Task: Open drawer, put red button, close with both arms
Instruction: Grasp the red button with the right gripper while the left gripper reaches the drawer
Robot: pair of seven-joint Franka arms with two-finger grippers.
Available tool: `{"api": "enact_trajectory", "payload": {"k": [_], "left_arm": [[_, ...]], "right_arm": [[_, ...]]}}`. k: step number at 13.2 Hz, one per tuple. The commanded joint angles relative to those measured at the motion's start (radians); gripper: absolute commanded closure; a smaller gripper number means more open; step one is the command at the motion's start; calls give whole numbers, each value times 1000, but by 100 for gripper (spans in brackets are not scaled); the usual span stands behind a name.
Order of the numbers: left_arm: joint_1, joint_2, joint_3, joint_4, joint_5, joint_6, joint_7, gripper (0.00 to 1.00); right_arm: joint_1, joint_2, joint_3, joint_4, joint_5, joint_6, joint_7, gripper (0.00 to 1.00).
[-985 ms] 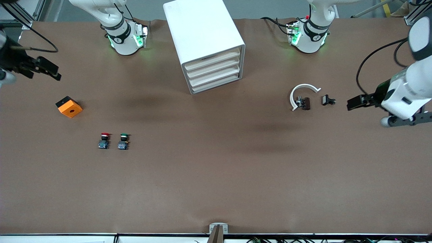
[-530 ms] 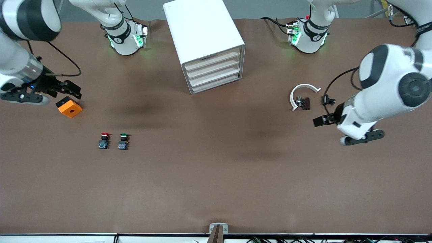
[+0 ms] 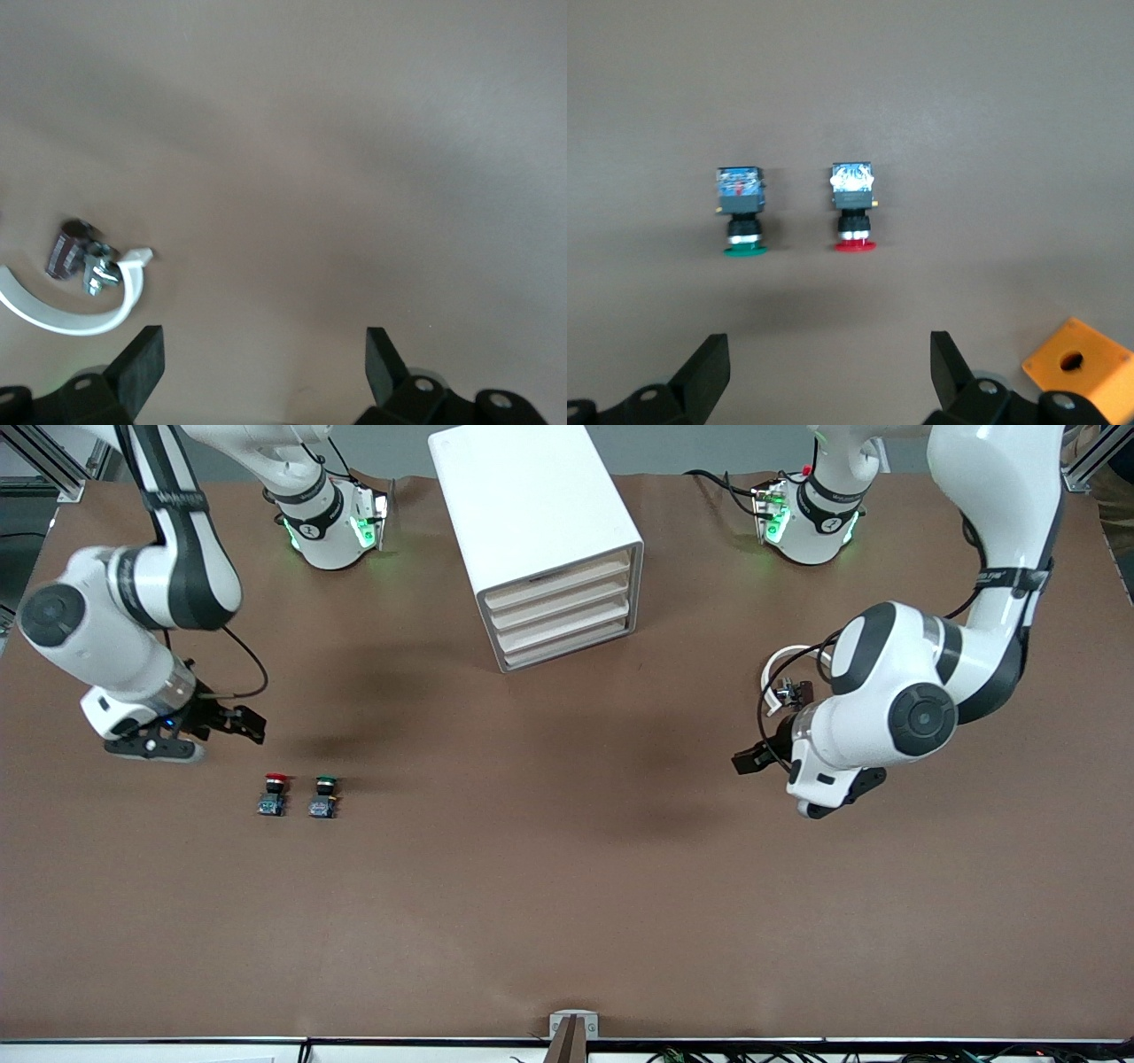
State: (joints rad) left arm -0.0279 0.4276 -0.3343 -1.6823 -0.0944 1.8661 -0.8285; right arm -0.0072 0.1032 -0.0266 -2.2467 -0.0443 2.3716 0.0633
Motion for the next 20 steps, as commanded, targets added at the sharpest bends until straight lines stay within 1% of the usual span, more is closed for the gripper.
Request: {"api": "enact_trajectory", "payload": {"k": [1, 3, 4, 5, 7, 8, 11, 12, 14, 15, 17, 18, 20], "left_arm": [[-21, 23, 0, 10, -27, 7, -91, 0], [-33, 52, -2, 38, -30, -1, -197, 0], [-47, 65, -2, 41, -53, -1, -275, 0], [-55, 78, -2, 52, -95, -1, -358, 0], [-53, 112, -2, 68, -222, -1, -559, 0], [-56, 124, -2, 72, -253, -2, -630, 0], [-115, 170, -3, 72, -278, -10, -791, 0], [-136, 190, -3, 76, -333, -8, -881, 0], [-162, 209, -3, 76, -411, -10, -987, 0], [-191, 210, -3, 75, -436, -16, -1038, 0], [-245, 211, -3, 79, -452, -62, -1074, 0], [-259, 214, -3, 90, -471, -93, -1095, 0], [-280, 233, -3, 105, -527, -140, -1178, 0]], "right_arm": [[-13, 178, -1, 96, -26, 34, -19, 0], [-14, 260, -1, 148, -26, 34, -22, 0], [-13, 289, -1, 168, -26, 34, -22, 0], [-14, 317, -1, 196, -26, 34, -22, 0], [-14, 375, -1, 252, -26, 34, -25, 0], [-14, 395, -1, 275, -28, 32, -26, 0], [-16, 441, -1, 312, -28, 32, -26, 0], [-16, 447, -1, 312, -28, 34, -26, 0], [-19, 458, -1, 309, -26, 32, -25, 0], [-23, 461, -1, 309, -26, 31, -25, 0], [-25, 461, -1, 306, -26, 24, -26, 0], [-25, 461, -1, 306, -26, 24, -26, 3], [-25, 461, -1, 308, -26, 24, -46, 28]]}}
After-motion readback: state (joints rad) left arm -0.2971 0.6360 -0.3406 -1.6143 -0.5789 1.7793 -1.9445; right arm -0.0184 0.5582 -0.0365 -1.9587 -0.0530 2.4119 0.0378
